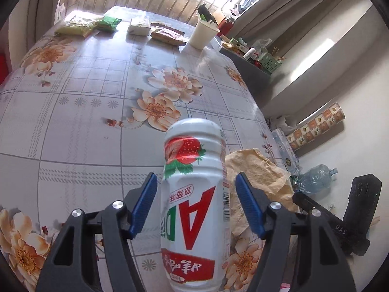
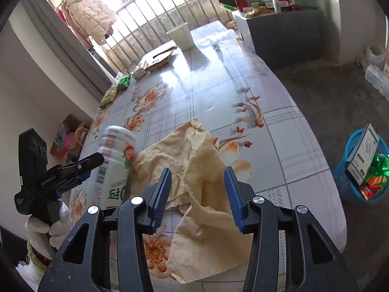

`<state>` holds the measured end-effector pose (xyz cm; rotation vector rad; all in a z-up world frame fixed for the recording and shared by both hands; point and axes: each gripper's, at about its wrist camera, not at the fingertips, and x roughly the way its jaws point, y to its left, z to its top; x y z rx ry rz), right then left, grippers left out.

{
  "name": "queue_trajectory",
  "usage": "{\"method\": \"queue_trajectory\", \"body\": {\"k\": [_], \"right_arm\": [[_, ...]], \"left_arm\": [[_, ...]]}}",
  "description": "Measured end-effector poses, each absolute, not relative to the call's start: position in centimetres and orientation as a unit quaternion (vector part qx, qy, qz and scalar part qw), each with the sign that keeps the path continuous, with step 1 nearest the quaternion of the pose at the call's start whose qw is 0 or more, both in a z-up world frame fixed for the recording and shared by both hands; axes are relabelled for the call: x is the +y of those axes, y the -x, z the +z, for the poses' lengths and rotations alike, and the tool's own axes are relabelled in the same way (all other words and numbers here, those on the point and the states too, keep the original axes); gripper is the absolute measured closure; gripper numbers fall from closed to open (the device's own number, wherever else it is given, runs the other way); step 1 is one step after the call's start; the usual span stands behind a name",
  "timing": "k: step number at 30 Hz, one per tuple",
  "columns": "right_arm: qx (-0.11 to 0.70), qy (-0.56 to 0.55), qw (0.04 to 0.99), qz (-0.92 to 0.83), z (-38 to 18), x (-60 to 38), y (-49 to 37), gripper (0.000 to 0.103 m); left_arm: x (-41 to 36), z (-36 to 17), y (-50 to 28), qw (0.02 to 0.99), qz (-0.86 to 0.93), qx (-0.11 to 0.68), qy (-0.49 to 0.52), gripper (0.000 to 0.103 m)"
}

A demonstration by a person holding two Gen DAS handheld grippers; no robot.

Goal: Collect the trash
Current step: 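Pass the yogurt bottle from the left tool into the right tool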

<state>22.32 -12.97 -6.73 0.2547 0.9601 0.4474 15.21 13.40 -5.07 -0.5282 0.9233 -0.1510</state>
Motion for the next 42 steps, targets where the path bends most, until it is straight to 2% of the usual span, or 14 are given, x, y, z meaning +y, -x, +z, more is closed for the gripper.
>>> {"method": "queue_trajectory", "body": {"k": [2,4,6,11,20,22,24,29,34,42], "right_arm": [[0.428,-0.139,0.862,0.233,-5.3,-12.9,-21.5,0.052],[0.411,-0.158,0.857,0.269,-4.3,-11.9,-20.6,0.043],[0.425,-0.17,0.834,0.308,-4.5,-9.8,-20.2,0.041],[0.496,-0.125,0.796,0.325,-7.5,-2.4,-19.8,0.041],[0.536,-0.066,0.79,0.291,-9.4,2.0,-21.8,0.04],[0.549,-0.038,0.783,0.289,-10.0,2.9,-22.0,0.047],[0.557,-0.048,0.774,0.299,-10.6,3.1,-22.2,0.048],[0.546,-0.095,0.764,0.329,-9.8,1.0,-21.4,0.049],[0.496,-0.151,0.784,0.341,-6.3,-3.3,-20.8,0.049],[0.448,-0.209,0.838,0.231,-3.7,-15.5,-20.1,0.049]], "left_arm": [[14.4,-4.1,-14.4,0.869,-0.061,0.419,0.255,0.036],[15.2,-3.6,-13.7,0.875,-0.046,0.407,0.259,0.036],[16.3,-3.6,-13.0,0.876,-0.035,0.402,0.263,0.036],[17.8,-4.4,-11.9,0.87,-0.017,0.408,0.278,0.036],[19.7,-5.7,-10.4,0.866,0.005,0.415,0.279,0.036],[20.0,-5.9,-10.2,0.866,0.008,0.415,0.277,0.036],[20.1,-6.0,-10.0,0.866,0.011,0.416,0.277,0.036],[19.9,-5.7,-9.6,0.87,0.015,0.413,0.268,0.036],[19.1,-4.8,-9.9,0.876,0.004,0.407,0.259,0.035],[11.5,-3.1,-12.9,0.875,-0.114,0.427,0.197,0.021]]}}
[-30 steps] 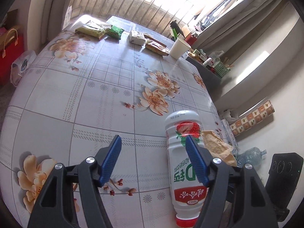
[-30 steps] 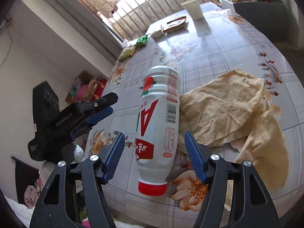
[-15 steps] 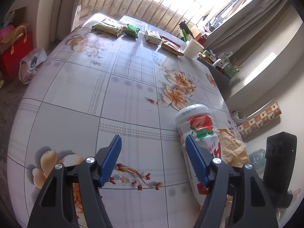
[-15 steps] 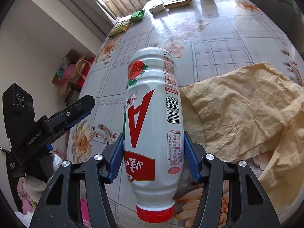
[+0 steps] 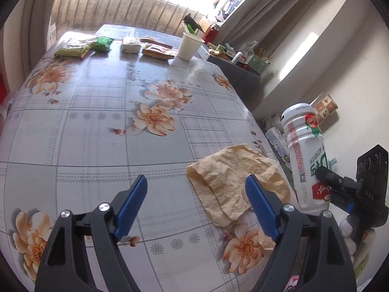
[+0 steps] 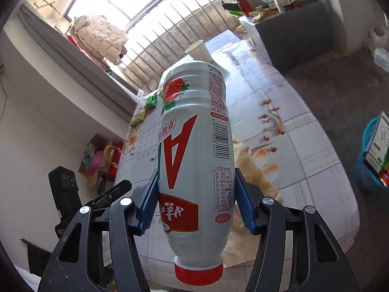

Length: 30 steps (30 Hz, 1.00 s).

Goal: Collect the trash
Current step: 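Pass the yogurt bottle from the left tool into the right tool, then grasp the crumpled tan paper with the left tool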

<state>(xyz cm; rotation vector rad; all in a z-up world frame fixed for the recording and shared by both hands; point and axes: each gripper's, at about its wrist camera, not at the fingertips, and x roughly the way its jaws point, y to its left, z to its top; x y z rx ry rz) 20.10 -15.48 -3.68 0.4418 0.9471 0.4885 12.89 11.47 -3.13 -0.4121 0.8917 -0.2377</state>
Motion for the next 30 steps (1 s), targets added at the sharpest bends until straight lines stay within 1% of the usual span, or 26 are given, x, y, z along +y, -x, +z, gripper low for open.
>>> {"method": "queue_trajectory", "body": {"k": [6,10,14,17,21,23,25,30], "right_arm": [[0.466,-0.239,0.837,0.158,-6.7,-21.6,-18.9,0.048],[0.476,-0.252,0.831,0.139,-8.5,-22.7,-18.8,0.048],[0.475,-0.26,0.829,0.14,-8.8,-22.9,-19.2,0.048],[0.474,-0.263,0.828,0.146,-8.8,-23.2,-19.0,0.048],[0.476,-0.271,0.822,0.156,-9.3,-24.2,-18.9,0.048],[0.477,-0.27,0.821,0.159,-9.5,-24.4,-18.9,0.048],[0.476,-0.268,0.822,0.162,-9.5,-24.5,-18.9,0.048],[0.477,-0.267,0.82,0.172,-9.6,-24.1,-19.0,0.048]], "left_arm": [[2.5,-3.3,-14.2,0.862,-0.214,0.451,0.093,0.016],[-2.6,-5.0,-15.2,0.847,-0.246,0.471,0.011,0.014],[-5.3,-6.6,-16.4,0.845,-0.239,0.474,-0.069,0.014],[-5.8,-7.5,-17.8,0.85,-0.21,0.467,-0.121,0.014],[-4.3,-8.9,-20.1,0.847,-0.177,0.484,-0.131,0.014],[-3.4,-9.3,-21.0,0.844,-0.179,0.494,-0.114,0.014],[-2.9,-9.4,-21.2,0.842,-0.179,0.499,-0.099,0.014],[-2.8,-9.4,-21.3,0.841,-0.176,0.502,-0.098,0.015]]}}
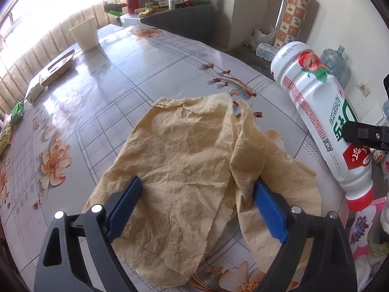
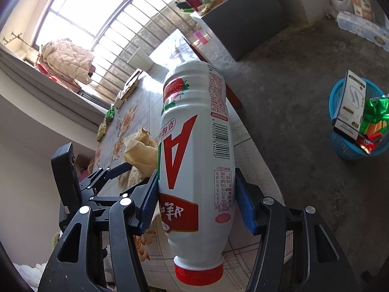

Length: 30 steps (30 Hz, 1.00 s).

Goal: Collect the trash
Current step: 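Grasp the crumpled tan paper with the left tool, then carry the tan paper with the left tool while the right tool carries the bottle to the basket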

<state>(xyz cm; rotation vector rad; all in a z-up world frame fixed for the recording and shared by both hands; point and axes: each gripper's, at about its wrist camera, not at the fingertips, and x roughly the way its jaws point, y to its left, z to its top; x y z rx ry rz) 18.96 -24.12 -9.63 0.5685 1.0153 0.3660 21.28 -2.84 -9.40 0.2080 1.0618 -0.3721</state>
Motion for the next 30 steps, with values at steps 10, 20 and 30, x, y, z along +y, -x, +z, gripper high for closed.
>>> {"method": "queue_trajectory", "body": {"k": [10,20,30], "right_arm": [[0.482,-0.25,0.822,0.173,-9.4,-23.3,-18.8,0.048],[0.488,-0.229,0.825,0.17,-9.1,-22.3,-19.2,0.048],[0.49,-0.221,0.826,0.169,-9.1,-21.9,-19.7,0.048]], "left_arm": [[-2.2,-8.7,-20.6,0.848,-0.142,0.503,-0.09,0.05],[-2.0,-8.4,-19.6,0.854,-0.12,0.499,-0.088,0.091],[-1.8,-7.9,-18.9,0.866,-0.103,0.482,-0.088,0.096]]}}
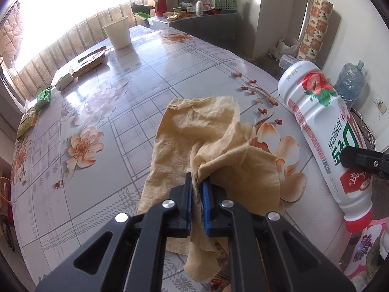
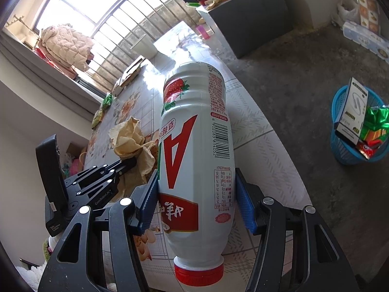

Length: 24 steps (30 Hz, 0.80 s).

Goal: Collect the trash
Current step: 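Carry the tan paper with the left tool while the right tool carries the bottle to the basket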

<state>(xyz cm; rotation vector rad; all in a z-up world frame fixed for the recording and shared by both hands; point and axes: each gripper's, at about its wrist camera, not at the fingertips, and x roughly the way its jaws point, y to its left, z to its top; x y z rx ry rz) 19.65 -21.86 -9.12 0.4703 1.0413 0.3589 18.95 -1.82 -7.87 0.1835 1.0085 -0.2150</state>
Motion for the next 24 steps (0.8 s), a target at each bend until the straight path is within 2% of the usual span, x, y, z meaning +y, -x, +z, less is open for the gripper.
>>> {"method": "queue_trajectory", "body": {"k": [24], "right_arm": [[0.473,-0.23,0.831,0.182,-7.8,-22.4,-18.6,0.048]], "left_arm": [[-2.8,-3.8,-16.8,0.892,-0.094,0.427,-0.115,0.096]]}}
